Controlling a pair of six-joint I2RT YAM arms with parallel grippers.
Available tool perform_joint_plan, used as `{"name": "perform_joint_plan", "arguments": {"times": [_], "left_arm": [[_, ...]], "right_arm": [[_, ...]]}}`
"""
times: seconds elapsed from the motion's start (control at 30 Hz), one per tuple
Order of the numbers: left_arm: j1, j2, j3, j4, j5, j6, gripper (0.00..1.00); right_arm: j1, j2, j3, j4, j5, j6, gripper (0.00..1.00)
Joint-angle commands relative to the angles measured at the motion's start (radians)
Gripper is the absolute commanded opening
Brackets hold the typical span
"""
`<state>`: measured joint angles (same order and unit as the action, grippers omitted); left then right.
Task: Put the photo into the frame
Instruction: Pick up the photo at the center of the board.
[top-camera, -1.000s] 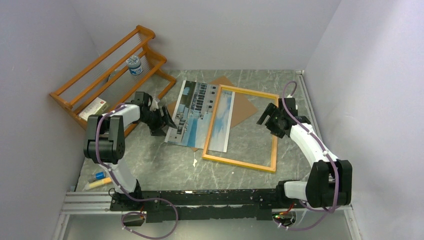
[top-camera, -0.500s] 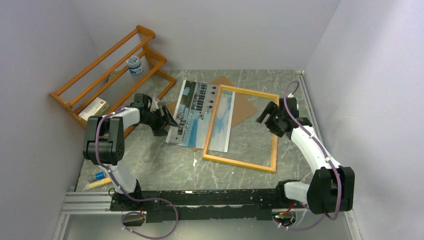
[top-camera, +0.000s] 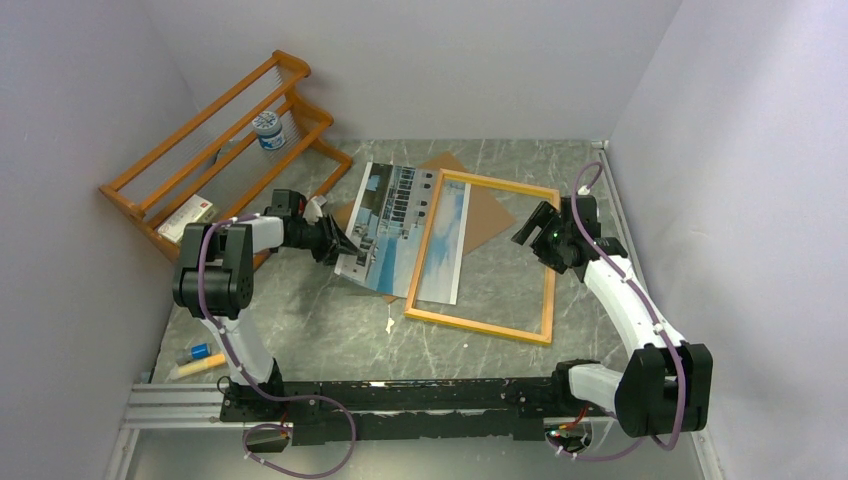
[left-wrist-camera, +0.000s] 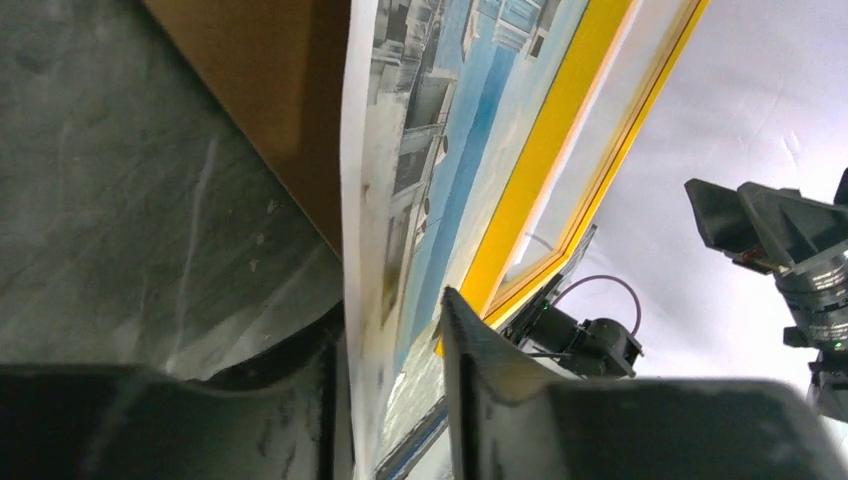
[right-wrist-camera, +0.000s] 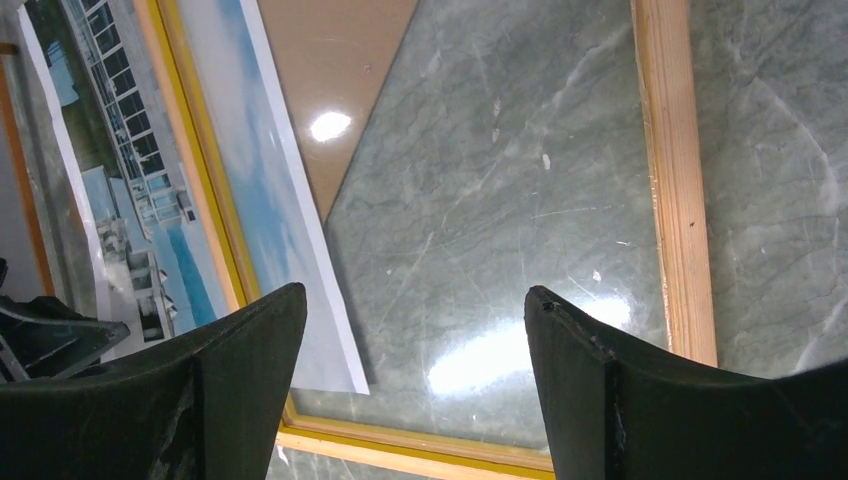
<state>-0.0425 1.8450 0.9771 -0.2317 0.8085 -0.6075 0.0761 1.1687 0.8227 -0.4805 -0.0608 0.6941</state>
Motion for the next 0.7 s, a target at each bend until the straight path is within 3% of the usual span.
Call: {"name": "perform_joint_plan", "arguments": {"times": [0.0,0.13,0.47,0.67], "left_arm": [[-0.002,-0.023,0.065,-0.025,0.042,0.05,0.28],[-0.002,-0.065,0.13,-0.171,-0.053,0.14,0.03],[-0.009,-0.213,0.368,-0.494,-0.428,0.296,0.02],[-0.019,-0.266,0.525,-0.594,-0.558,0.349,0.03]], "right_arm": [[0.005,-0.024,0.006,0.024,0.001,0.012,0.83],[0.007,-0.024,0.013,0.025,0.005,0.015,0.83],[0.01,-0.01,0.052,0.015,0.035,-0.002,0.82],[0.014,-0.006,0.066,0.02,0.04,0.005,0.82]]}}
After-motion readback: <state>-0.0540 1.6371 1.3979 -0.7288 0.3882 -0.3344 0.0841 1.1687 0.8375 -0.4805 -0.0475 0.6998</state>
